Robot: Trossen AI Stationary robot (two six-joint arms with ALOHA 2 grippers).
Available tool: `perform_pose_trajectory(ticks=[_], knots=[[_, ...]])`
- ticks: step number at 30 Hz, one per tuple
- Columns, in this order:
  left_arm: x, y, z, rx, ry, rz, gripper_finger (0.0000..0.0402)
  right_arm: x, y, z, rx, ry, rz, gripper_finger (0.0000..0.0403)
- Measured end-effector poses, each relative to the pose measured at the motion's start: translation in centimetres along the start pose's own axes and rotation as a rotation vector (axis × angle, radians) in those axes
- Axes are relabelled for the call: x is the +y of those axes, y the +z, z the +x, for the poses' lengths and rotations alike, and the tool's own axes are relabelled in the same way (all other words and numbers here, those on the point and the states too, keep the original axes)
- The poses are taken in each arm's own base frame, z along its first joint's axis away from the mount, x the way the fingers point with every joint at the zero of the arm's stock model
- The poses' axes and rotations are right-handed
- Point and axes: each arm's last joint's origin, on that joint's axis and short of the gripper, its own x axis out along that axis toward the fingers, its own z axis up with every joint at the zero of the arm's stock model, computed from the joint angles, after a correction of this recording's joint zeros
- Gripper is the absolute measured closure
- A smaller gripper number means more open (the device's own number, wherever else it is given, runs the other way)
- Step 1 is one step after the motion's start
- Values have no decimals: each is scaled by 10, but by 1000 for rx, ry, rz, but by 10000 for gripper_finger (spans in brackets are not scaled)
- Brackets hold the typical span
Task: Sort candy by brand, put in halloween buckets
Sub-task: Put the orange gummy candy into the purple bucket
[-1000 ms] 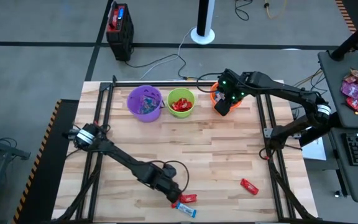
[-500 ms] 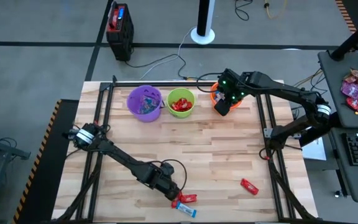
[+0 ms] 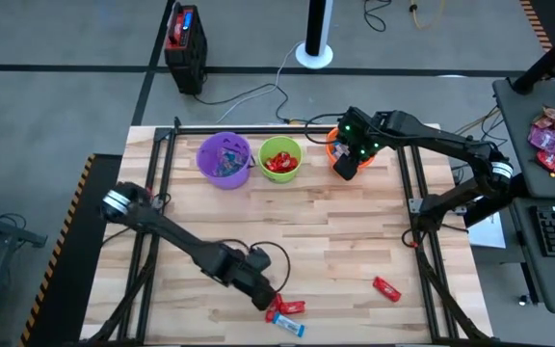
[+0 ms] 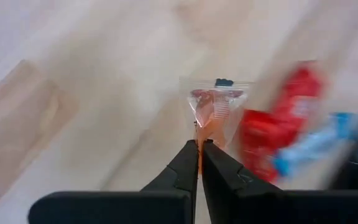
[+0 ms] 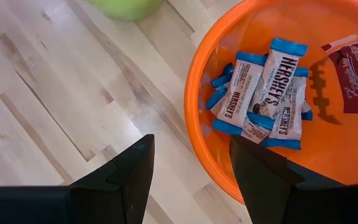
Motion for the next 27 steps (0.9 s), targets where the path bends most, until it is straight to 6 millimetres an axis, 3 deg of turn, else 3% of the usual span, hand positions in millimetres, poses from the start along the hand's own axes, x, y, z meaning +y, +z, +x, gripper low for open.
perform_pose_trajectory(ticks=[7, 12, 15, 20, 27], knots=[[4, 18, -61, -88, -76, -7, 401, 0, 0, 0, 0, 0, -6, 202], [39, 43, -108, -119, 49, -100, 402, 0, 0, 0, -2, 1, 1, 202], [68, 72, -146, -254, 130, -166, 401, 0, 0, 0, -5, 2, 27, 202], [133, 119, -186, -350, 268, -185, 401, 6, 0, 0, -4, 10, 62, 202], [222, 166, -211, -318, 412, -198, 401, 24, -5, 0, 5, 35, 106, 202]])
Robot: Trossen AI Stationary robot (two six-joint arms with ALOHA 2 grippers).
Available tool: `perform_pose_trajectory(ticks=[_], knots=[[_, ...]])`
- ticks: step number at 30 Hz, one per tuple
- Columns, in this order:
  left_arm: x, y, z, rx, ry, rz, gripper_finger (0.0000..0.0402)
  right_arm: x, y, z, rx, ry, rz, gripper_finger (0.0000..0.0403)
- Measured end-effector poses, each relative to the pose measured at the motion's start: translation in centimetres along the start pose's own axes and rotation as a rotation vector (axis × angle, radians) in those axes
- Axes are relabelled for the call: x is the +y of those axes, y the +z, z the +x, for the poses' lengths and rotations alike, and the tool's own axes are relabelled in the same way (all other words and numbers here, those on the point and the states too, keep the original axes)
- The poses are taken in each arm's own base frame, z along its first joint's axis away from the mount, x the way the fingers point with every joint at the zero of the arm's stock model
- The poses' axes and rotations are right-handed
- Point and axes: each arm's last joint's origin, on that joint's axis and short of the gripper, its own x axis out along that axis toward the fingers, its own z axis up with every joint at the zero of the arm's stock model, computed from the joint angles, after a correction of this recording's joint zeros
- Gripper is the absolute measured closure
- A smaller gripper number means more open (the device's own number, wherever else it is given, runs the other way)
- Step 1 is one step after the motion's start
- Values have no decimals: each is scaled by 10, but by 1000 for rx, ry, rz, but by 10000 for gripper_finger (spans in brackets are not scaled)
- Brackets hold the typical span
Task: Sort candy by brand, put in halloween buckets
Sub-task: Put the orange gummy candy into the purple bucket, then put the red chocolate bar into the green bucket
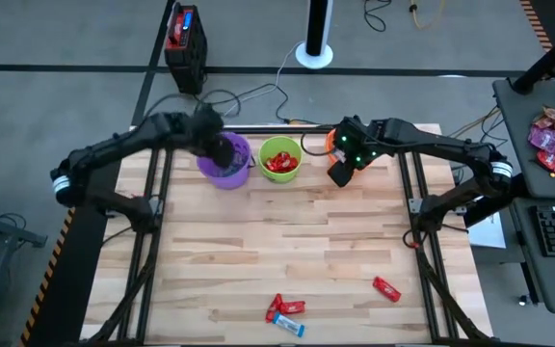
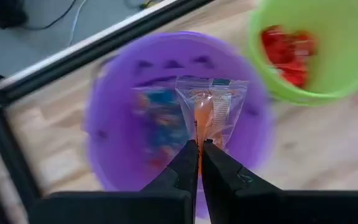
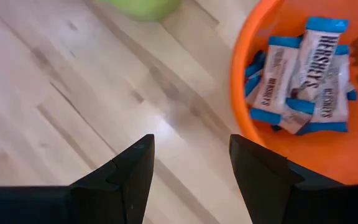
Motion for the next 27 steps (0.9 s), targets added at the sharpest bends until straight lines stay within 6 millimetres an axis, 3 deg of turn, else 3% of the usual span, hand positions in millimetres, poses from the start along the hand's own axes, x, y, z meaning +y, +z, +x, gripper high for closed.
perform_pose_trajectory(ticks=[5, 12, 20, 23, 27], knots=[[28, 20, 29, 115, -9, 28, 401, 13, -6, 0, 10, 16, 62, 202], [28, 20, 46, 201, -7, 132, 388, 45, -28, -13, 82, 181, 7, 202], [26, 19, 51, 227, -3, 192, 332, 125, -84, -16, 104, 341, -442, 202], [24, 20, 48, 200, -14, 199, 310, 166, -108, -7, 38, 404, -615, 202], [18, 17, 37, 157, -45, 252, 290, 212, -139, 14, -87, 394, -724, 202]])
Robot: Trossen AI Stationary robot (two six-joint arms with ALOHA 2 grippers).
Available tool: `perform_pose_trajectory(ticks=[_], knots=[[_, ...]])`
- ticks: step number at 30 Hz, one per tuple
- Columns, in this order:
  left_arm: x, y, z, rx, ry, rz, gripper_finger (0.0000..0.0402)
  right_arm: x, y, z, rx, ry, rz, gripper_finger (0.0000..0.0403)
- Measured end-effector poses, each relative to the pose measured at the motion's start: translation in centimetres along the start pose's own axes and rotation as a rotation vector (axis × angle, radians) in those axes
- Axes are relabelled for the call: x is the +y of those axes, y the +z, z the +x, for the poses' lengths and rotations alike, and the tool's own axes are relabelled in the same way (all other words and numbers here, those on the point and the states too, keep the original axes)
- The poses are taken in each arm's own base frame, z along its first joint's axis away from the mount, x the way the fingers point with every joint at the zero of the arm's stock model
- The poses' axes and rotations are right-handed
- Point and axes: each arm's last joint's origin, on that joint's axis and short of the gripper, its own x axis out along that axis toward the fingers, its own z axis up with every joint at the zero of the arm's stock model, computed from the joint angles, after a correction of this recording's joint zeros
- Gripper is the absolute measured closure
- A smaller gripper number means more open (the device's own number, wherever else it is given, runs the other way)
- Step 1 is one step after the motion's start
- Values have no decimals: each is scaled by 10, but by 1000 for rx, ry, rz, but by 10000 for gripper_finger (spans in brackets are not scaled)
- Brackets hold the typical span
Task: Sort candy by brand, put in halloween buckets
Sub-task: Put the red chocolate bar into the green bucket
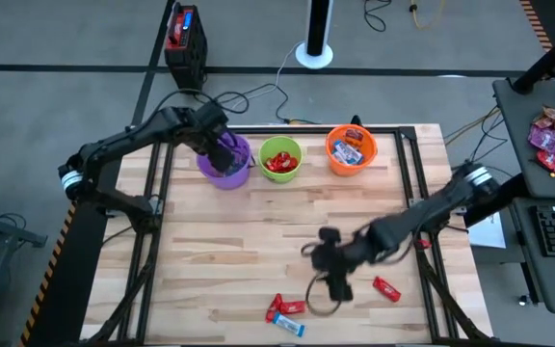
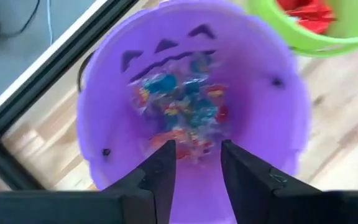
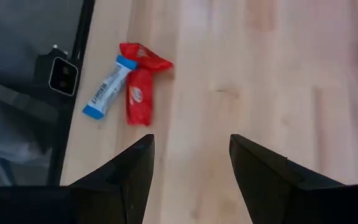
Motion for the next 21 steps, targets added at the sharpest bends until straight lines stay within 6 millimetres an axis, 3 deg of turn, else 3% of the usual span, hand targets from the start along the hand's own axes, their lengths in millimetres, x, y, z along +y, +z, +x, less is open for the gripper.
perform_pose_trajectory(ticks=[9, 13, 21], knots=[[-31, -11, -31, -175, -103, 96, 284, 56, -28, 96, 40, 7, -131, 202], [-39, -13, -38, -216, -134, 103, 284, 66, -33, 121, -10, 7, -153, 202], [-40, -13, -39, -231, -121, 103, 284, 64, -41, 152, -1, -5, -159, 202]])
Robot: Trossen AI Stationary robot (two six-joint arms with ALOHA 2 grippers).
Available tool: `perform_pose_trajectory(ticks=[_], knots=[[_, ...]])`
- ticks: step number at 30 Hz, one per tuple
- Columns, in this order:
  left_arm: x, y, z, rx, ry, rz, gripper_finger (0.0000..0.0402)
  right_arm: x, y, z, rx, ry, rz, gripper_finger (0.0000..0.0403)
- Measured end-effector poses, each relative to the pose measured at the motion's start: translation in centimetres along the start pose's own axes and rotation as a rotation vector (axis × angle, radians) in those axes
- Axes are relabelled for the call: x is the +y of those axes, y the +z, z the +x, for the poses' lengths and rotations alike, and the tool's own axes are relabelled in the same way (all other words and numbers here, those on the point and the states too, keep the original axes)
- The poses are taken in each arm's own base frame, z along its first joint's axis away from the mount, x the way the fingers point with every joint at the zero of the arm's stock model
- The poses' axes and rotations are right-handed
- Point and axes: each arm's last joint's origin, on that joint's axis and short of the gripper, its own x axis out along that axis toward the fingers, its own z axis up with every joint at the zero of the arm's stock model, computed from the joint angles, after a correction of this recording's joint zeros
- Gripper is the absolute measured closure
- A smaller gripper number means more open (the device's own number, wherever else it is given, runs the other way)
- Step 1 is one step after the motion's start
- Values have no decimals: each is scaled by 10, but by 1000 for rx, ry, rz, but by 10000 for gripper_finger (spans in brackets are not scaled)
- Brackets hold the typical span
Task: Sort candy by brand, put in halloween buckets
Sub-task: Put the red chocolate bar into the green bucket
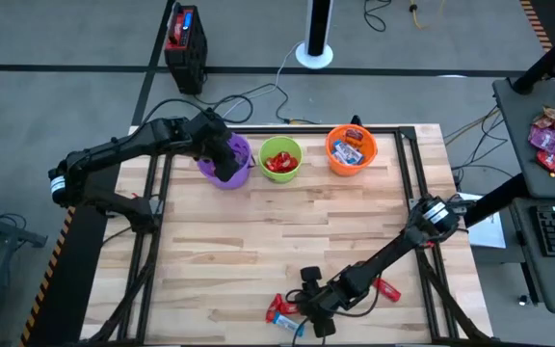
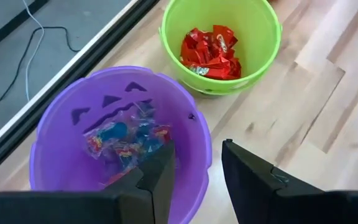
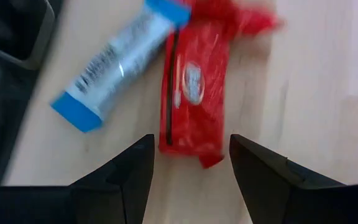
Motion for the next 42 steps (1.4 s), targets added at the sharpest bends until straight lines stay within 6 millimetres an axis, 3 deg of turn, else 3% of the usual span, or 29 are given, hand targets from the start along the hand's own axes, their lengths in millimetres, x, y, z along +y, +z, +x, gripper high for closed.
perform_pose_trajectory(ticks=[9, 20, 24, 29, 33, 38, 42], knots=[[0, 0, 1, 3, 10, 1, 284, -3, -8, 20, 34, -10, 37, 215], [0, 0, 2, 3, 11, 18, 284, -15, -2, 20, 47, 37, 63, 345], [0, 0, 2, 3, 10, 20, 284, -18, -1, 16, 58, 31, 61, 370], [0, -2, 1, 19, 13, 45, 284, -31, 0, -9, 141, -16, 77, 374], [0, -4, -3, 20, 9, 62, 284, -55, 12, -46, 145, -80, 114, 374], [-4, -9, -13, 10, -18, 84, 284, -107, 34, -94, 38, -204, 184, 375], [-11, -19, -25, 50, -121, 135, 284, -168, 46, -128, -72, -329, 301, 376]])
